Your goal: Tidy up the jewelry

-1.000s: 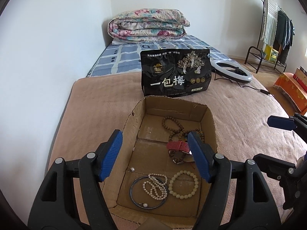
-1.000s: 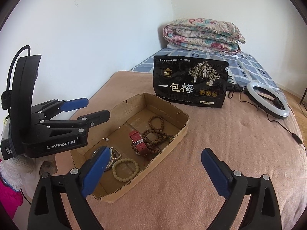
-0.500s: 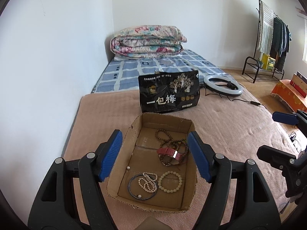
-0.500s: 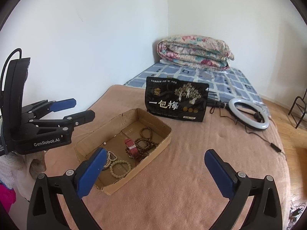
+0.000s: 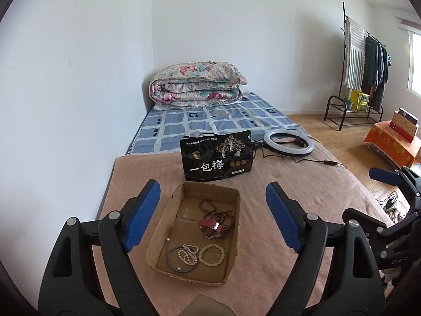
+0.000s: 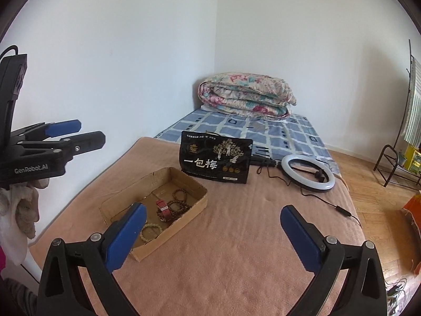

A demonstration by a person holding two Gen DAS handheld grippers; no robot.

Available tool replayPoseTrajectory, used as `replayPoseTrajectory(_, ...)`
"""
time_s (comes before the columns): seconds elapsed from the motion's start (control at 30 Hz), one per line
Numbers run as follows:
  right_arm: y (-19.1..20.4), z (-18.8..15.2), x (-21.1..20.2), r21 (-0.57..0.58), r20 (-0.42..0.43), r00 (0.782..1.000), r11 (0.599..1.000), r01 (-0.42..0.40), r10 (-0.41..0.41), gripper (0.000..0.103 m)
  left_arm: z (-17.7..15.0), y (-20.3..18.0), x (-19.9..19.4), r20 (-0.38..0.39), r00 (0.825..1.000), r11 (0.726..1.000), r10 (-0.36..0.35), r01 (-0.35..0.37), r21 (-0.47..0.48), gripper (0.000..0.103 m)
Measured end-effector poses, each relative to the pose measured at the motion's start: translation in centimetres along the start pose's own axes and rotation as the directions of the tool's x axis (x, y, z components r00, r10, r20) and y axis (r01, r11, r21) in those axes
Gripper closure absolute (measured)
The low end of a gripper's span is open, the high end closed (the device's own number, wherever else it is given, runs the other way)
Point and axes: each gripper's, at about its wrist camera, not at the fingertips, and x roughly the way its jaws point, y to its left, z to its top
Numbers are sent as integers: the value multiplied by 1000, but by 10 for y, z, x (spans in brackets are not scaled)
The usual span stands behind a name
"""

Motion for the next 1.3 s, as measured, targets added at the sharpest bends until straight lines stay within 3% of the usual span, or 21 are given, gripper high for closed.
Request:
replayPoseTrajectory(0.23,-17,-16,-19,12,22,998,998,62,-62,0,-22,-22,-26,5,1000,999,8,-8,-39,18)
replayPoseTrajectory(0.43,-28,-26,-21,36,37,996,996,80,-81,0,-45,-42,-29,-17,999,999,39,-39,-8,18)
replayPoseTrajectory(0.57,-32,-31,-22,39,51,994,995,92,-94,0,-59,-43,-31,-10,999,999,43,-43,-33,0)
replayPoseTrajectory(0.77,-34,-36,-21,71,60,994,994,84,-88,0,-73,-38,-17,-74,996,996,49,-54,-74,0)
replayPoseTrajectory(1.3,-27,-50,-2,39,22,994,994,103,-104,0,-95,-26,-8,-83,993,991,88,-96,-98,0)
